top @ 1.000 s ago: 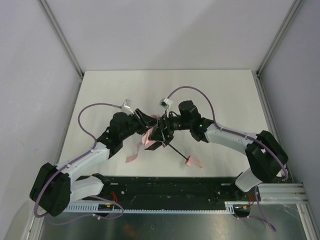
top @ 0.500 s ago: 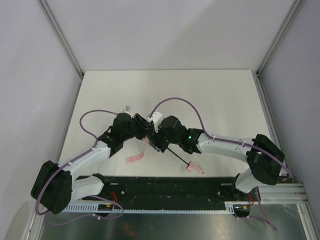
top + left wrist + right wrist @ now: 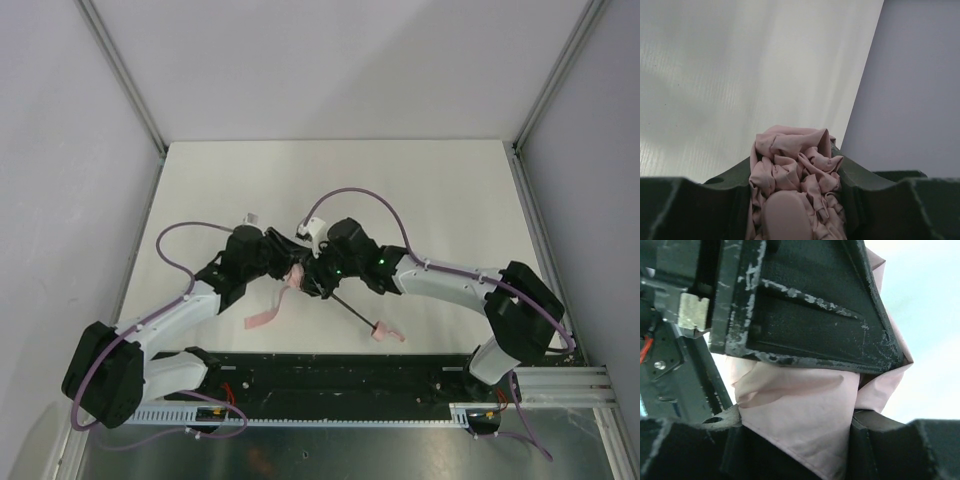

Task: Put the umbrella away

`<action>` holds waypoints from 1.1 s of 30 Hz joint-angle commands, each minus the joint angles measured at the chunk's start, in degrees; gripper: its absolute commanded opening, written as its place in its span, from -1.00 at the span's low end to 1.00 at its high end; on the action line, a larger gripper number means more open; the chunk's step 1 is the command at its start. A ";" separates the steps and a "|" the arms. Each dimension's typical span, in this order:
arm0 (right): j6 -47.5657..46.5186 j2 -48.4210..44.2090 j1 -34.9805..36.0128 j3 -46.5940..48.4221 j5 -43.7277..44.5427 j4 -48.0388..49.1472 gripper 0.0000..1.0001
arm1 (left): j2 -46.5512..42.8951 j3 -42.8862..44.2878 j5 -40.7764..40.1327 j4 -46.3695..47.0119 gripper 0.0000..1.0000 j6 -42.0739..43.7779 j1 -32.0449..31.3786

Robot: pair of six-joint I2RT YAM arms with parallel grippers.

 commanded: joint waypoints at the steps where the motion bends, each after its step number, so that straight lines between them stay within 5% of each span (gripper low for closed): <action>1: 7.10 -1.41 -4.66 3.54 -16.67 6.12 -1.00 | -2.65 4.54 0.19 3.71 -0.57 8.61 -0.38; 4: 12.73 -1.50 -8.47 3.57 -24.74 8.22 -1.00 | -5.22 3.22 -0.07 7.00 0.26 13.69 -0.35; 6: 15.74 -1.43 -9.93 3.59 -28.70 10.14 -1.00 | -6.62 1.63 0.45 10.36 0.55 15.64 -0.35; 9: 20.92 -0.94 -11.49 3.54 -33.96 14.45 -1.00 | -7.06 0.04 2.53 14.39 0.76 16.67 -0.35; 13: 27.68 -0.19 -12.41 3.56 -40.05 20.69 -1.00 | -6.73 -0.81 4.91 17.55 0.79 16.89 -0.35; 17: 31.03 -0.24 -12.52 3.59 -43.50 23.96 -1.00 | -6.45 -0.51 5.13 18.53 0.53 17.21 -0.28; 26: 19.38 -4.93 -11.50 3.61 -36.36 10.01 -1.00 | -6.23 0.80 4.21 18.55 -0.87 16.12 -0.06; 33: 5.74 -9.83 -2.32 3.80 -6.38 -0.08 0.15 | -8.05 -1.72 -0.61 17.49 -1.00 8.71 -0.30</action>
